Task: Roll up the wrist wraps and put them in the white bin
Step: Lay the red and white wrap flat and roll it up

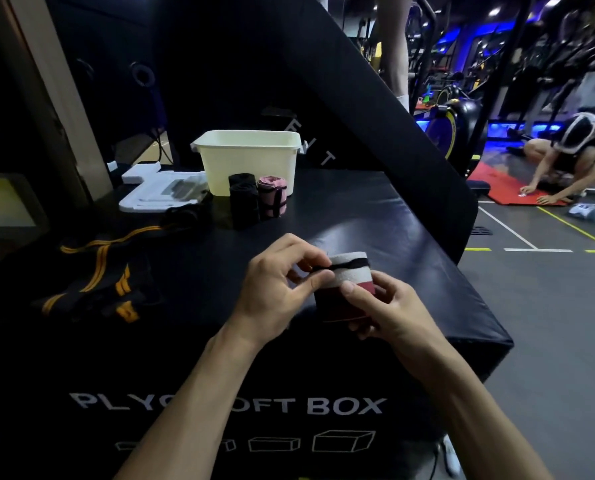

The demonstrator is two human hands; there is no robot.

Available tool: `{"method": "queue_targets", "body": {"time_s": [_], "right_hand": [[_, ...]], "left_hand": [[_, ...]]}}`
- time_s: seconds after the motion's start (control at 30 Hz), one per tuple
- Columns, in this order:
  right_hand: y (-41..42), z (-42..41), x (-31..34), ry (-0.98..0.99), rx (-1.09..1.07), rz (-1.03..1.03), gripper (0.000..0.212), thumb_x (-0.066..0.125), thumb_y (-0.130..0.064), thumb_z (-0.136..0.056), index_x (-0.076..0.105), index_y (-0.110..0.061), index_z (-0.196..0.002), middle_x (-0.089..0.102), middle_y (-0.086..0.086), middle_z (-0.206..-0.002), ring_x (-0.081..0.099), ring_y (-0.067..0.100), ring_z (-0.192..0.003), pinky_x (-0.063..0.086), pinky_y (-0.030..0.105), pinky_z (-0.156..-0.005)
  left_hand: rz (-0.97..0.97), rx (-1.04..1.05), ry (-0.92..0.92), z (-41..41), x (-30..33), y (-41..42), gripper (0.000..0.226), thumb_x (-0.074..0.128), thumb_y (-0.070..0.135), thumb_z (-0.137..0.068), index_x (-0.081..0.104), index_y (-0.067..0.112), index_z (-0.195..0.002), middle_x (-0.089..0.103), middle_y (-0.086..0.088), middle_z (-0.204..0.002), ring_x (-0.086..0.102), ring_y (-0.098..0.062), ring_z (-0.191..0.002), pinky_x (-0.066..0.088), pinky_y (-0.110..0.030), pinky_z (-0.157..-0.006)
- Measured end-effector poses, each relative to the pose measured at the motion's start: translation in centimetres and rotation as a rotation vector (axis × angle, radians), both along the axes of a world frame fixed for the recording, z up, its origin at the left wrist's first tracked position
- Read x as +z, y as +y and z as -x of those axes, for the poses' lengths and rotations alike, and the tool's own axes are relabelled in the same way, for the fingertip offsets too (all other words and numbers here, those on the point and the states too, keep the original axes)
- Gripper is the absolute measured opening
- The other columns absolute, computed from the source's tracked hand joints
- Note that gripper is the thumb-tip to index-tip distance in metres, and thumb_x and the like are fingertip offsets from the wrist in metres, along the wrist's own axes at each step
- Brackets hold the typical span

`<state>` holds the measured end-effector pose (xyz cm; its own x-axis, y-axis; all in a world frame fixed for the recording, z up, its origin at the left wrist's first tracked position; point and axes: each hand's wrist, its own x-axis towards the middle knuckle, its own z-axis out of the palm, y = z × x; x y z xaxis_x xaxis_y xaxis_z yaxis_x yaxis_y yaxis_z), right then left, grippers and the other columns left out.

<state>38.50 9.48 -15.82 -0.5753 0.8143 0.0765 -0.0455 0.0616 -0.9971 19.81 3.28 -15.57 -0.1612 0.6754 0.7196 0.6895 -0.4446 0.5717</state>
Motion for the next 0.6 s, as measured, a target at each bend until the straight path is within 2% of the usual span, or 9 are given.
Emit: {"method": "queue_targets", "body": {"time_s": [0.1,0.2,0.3,0.4,0.5,0.6], "right_hand": [[-0.2,0.3,-0.1,0.016,-0.028,-0.001,0.034,0.075,-0.034,-0.086,0.071,-0.010,-0.109,0.074,0.009,-0.084,0.064,0.021,-0.063,0.049,0.029,-0.055],[-0.3,0.7,-0.4,0.030,-0.074,-0.009,0.038,0.077,-0.037,-0.082,0.072,-0.008,-0.106,0.075,0.014,-0.085,0.065,0.022,-0.064,0.050,0.031,-0.056],[-0.4,1.1,-0.6,0.031,-0.116,-0.021,0.040,0.079,-0.038,-0.080,0.072,-0.007,-0.103,0.073,0.012,-0.081,0.065,0.019,-0.062,0.050,0.030,-0.055],[-0.4,1.6,-0.2,0.043,-0.124,-0.029,0.041,0.077,-0.040,-0.079,0.072,-0.008,-0.104,0.075,0.016,-0.086,0.066,0.020,-0.062,0.052,0.029,-0.054],[-0.6,2.4,0.0,0.046,-0.114,-0.021,0.043,0.076,-0.042,-0.079,0.072,-0.010,-0.107,0.077,0.015,-0.091,0.070,0.024,-0.067,0.055,0.031,-0.057],[-1.0,3.5,-0.1,0.050,-0.124,-0.014,0.040,0.076,-0.039,-0.083,0.071,-0.010,-0.109,0.076,0.016,-0.096,0.075,0.033,-0.079,0.058,0.032,-0.061]], "left_hand": [[0.033,0.016,-0.007,0.0,0.0,0.1,0.010,0.082,0.021,-0.087,0.073,0.022,-0.091,0.063,0.012,-0.095,0.065,-0.014,-0.090,0.053,-0.031,-0.076],[0.034,0.046,0.065,0.0,-0.3,0.5,0.009,0.077,0.025,-0.089,0.068,0.022,-0.090,0.059,0.014,-0.096,0.059,-0.015,-0.094,0.052,-0.036,-0.080],[0.018,0.062,0.123,-0.1,-0.8,0.6,0.009,0.074,0.023,-0.092,0.066,0.019,-0.090,0.059,0.011,-0.095,0.058,-0.017,-0.091,0.052,-0.041,-0.078],[-0.036,0.111,0.114,0.1,-0.7,0.3,0.008,0.076,0.019,-0.092,0.068,0.017,-0.090,0.061,0.010,-0.093,0.057,-0.016,-0.088,0.051,-0.038,-0.077],[-0.075,0.171,0.112,0.6,-0.4,0.0,0.009,0.078,0.018,-0.090,0.069,0.017,-0.090,0.062,0.010,-0.095,0.055,-0.015,-0.091,0.048,-0.030,-0.080],[-0.070,0.209,0.072,0.9,-0.6,-0.1,0.011,0.078,0.016,-0.089,0.068,0.017,-0.087,0.062,0.010,-0.092,0.056,-0.017,-0.087,0.047,-0.031,-0.077]]}}
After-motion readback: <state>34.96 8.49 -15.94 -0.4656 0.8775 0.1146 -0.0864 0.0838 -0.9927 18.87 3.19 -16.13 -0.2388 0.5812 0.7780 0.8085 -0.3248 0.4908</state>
